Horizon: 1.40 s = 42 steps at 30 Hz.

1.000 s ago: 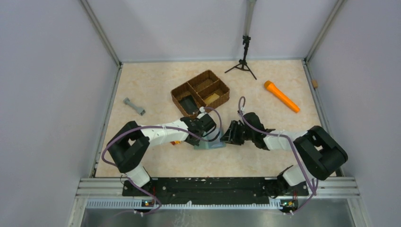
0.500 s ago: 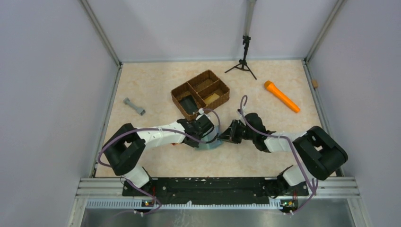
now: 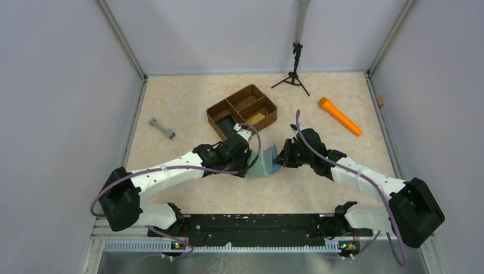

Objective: Take the credit cards out of the card holder
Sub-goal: Open the card holder at the center of the board.

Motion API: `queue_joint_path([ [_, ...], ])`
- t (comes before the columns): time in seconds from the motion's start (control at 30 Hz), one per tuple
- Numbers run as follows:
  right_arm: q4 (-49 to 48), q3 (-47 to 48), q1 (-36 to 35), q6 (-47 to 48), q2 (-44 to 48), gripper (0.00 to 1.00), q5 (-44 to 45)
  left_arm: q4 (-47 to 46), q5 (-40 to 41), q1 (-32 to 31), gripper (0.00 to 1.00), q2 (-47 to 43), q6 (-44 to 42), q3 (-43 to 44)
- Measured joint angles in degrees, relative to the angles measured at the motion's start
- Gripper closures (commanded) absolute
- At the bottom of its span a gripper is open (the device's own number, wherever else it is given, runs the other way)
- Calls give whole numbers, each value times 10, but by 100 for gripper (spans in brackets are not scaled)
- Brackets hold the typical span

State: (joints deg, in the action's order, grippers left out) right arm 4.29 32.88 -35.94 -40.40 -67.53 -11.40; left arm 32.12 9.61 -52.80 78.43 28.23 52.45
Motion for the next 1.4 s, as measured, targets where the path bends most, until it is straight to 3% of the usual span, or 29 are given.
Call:
queue_joint_path([
  [0.13, 78, 33, -10, 38, 1, 90, 47, -11, -42, -6, 29, -39, 19, 0],
  [0.23, 108, 40, -15, 52, 1, 89, 64, -47, -76, -6, 24, -54, 34, -2],
  [0.57, 151, 40, -36, 64, 1, 84, 89, -219, -159, -4, 20, 17, 106, -34],
  [0.73, 151, 40, -38, 66, 4, 70, 87, -305, -198, 12, 21, 39, 150, -59],
  [0.83, 149, 40, -38, 68, 14, 67, 79, -336, -211, 21, 21, 56, 166, -59],
  [1.07, 134, 39, -38, 70, 33, 71, 65, -362, -223, 34, 24, 99, 187, -59],
  [1.2, 131, 37, -38, 70, 33, 77, 62, -366, -225, 38, 33, 110, 190, -59],
  [1.4, 129, 35, -38, 70, 33, 80, 58, -374, -227, 39, 31, 111, 191, -59],
])
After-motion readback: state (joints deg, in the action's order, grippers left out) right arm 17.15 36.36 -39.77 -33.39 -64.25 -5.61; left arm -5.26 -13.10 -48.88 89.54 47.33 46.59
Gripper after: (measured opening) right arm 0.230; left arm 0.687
